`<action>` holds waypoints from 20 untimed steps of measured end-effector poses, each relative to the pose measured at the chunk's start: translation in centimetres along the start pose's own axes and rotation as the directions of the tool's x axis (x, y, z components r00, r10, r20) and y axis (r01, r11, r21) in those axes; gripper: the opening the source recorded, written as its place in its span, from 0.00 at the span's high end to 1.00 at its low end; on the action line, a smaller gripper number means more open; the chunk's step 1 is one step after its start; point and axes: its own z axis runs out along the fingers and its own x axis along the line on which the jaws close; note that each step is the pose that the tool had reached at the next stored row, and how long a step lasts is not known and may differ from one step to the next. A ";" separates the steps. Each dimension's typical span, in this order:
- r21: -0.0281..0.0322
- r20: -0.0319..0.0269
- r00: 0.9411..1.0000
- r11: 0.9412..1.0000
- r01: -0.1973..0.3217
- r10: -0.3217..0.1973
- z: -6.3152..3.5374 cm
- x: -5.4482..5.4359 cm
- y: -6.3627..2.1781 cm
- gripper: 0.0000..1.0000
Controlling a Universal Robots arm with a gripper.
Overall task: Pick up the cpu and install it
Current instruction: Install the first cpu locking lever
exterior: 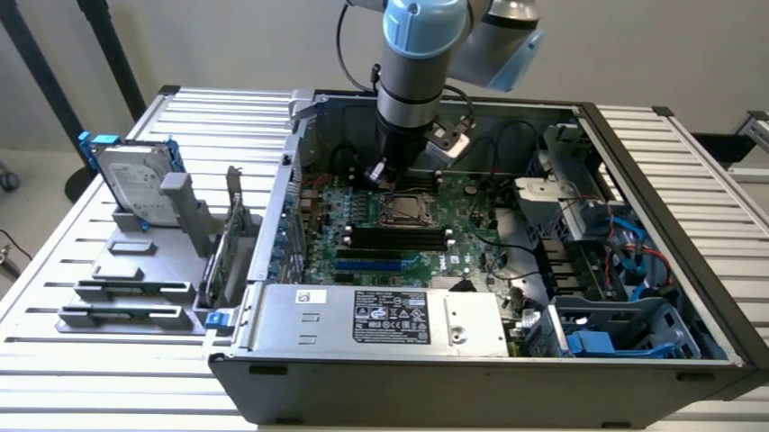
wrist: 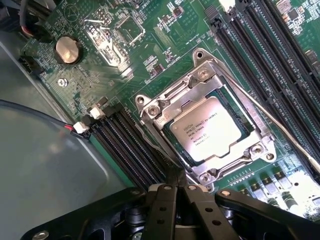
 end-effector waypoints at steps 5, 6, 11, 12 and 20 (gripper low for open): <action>0.003 0.003 1.000 1.000 0.015 -0.015 0.00 0.0 -0.01 0.89; 0.003 0.003 1.000 1.000 0.016 -0.016 0.00 0.0 -0.02 0.89; 0.006 0.000 1.000 1.000 0.019 -0.019 0.04 0.1 -0.06 0.89; 0.006 -0.001 1.000 1.000 0.019 -0.019 0.04 0.1 -0.07 0.89; 0.007 -0.001 1.000 1.000 0.020 -0.020 0.02 0.1 0.03 0.89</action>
